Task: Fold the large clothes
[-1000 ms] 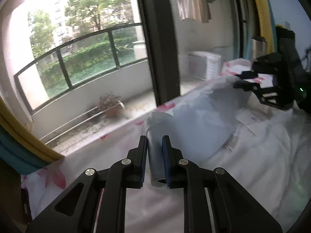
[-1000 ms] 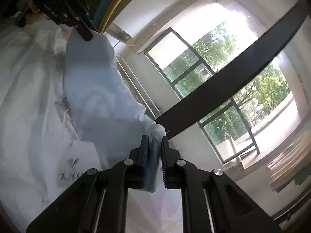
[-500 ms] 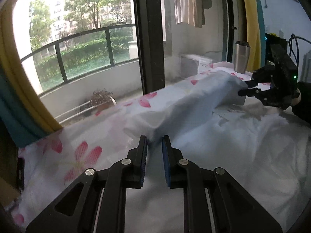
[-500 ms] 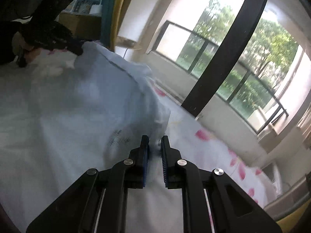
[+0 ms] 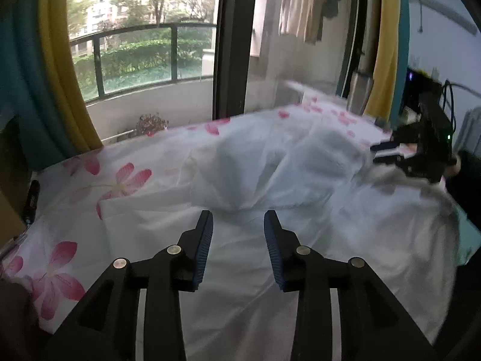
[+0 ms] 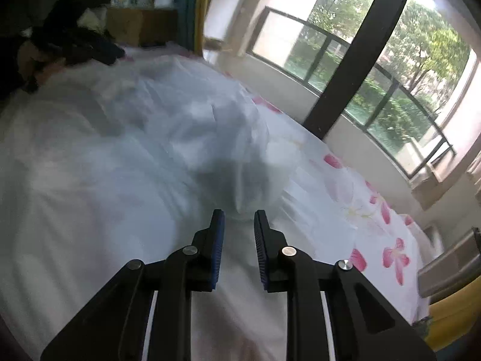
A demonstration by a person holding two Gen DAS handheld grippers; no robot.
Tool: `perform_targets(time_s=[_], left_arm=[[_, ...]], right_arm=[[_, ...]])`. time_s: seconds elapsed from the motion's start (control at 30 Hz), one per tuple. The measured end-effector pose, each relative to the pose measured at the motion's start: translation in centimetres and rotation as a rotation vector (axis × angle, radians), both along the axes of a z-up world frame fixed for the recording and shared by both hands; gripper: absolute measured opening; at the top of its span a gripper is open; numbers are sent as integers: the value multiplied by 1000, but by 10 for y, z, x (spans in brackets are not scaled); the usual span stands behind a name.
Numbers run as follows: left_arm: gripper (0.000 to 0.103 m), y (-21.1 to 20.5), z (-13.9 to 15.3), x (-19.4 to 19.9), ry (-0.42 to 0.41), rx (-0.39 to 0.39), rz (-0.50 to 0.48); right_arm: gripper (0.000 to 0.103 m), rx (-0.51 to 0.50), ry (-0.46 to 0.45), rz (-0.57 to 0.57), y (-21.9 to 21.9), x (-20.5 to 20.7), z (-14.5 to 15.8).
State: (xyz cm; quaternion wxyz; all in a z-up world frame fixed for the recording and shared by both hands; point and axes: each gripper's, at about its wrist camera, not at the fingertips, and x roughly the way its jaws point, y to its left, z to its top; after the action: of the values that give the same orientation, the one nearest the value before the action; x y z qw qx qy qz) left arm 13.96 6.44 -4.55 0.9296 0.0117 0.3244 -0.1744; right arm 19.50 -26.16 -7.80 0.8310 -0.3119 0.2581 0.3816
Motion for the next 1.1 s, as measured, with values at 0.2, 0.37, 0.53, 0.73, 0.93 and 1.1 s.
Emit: perform_targets(time_s=[0.2, 0.37, 0.53, 0.73, 0.93, 1.1], left_arm=[[44, -17, 13, 34, 1, -81, 2], [44, -34, 2, 57, 73, -94, 17], [44, -39, -10, 55, 123, -97, 20], [44, -35, -7, 51, 118, -105, 35], [44, -43, 0, 60, 102, -88, 37], [44, -55, -2, 74, 102, -49, 35]], right_arm=[[74, 235, 83, 56, 31, 10, 29], [74, 198, 181, 26, 97, 45, 13], [3, 97, 317, 2, 127, 60, -25], [3, 66, 263, 130, 116, 5, -19], [4, 11, 293, 165, 102, -25, -41], [11, 34, 301, 168, 87, -36, -35]])
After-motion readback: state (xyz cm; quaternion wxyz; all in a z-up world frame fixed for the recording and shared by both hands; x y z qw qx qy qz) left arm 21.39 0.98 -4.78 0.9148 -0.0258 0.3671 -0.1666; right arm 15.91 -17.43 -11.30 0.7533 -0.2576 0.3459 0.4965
